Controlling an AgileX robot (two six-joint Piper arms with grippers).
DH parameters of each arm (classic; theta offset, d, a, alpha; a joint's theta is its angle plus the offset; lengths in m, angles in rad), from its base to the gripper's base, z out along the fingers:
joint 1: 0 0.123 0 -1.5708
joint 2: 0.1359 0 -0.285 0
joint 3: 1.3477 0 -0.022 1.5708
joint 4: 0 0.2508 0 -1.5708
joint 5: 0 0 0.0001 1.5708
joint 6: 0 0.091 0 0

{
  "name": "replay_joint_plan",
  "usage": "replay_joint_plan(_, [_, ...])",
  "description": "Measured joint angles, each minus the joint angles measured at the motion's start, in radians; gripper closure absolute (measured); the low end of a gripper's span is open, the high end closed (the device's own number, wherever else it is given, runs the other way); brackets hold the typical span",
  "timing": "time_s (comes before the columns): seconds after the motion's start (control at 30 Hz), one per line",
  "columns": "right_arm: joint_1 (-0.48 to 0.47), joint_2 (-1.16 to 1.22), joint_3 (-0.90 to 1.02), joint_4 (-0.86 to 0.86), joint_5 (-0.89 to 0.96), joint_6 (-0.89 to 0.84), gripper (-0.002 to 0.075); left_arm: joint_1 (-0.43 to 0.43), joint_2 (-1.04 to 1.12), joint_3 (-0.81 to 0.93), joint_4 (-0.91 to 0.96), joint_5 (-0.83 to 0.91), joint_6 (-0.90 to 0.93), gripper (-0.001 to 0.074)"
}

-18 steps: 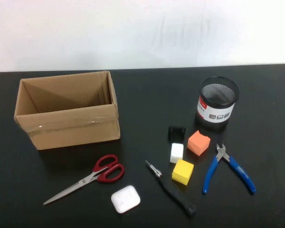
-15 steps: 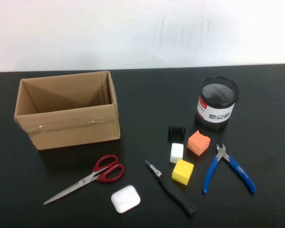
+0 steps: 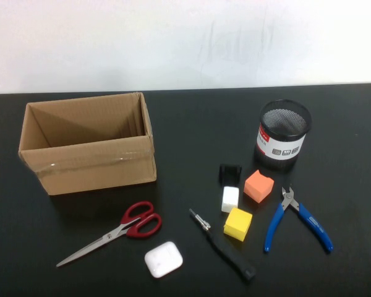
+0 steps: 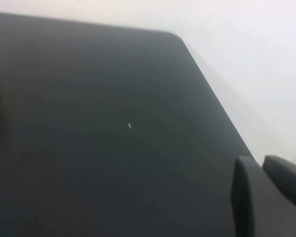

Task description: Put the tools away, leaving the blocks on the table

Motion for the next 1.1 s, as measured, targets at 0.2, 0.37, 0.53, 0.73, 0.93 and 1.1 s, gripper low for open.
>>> replay_joint_plan(0.2, [0.000, 0.000, 0.004, 0.000, -0.129, 0.000, 0.0733, 0.000, 0.000, 0.000, 0.000, 0.000, 0.000, 0.0739])
replay_joint_plan(0.37, [0.000, 0.000, 0.004, -0.012, -0.289, 0.000, 0.0733, 0.000, 0.000, 0.000, 0.000, 0.000, 0.000, 0.0739])
replay_joint_plan(0.53, [0.000, 0.000, 0.004, -0.030, -0.438, -0.002, 0.0733, 0.000, 0.000, 0.000, 0.000, 0.000, 0.000, 0.0739])
replay_joint_plan(0.73, [0.000, 0.000, 0.004, -0.039, -0.599, -0.004, 0.0733, 0.000, 0.000, 0.000, 0.000, 0.000, 0.000, 0.0739])
replay_joint_plan(0.93, [0.000, 0.000, 0.006, 0.016, -0.635, 0.020, 0.0733, 0.000, 0.000, 0.000, 0.000, 0.000, 0.000, 0.0739])
replay_joint_plan(1.1, [0.000, 0.000, 0.005, 0.164, -0.764, 0.030, 0.0733, 0.000, 0.000, 0.000, 0.000, 0.000, 0.000, 0.0739])
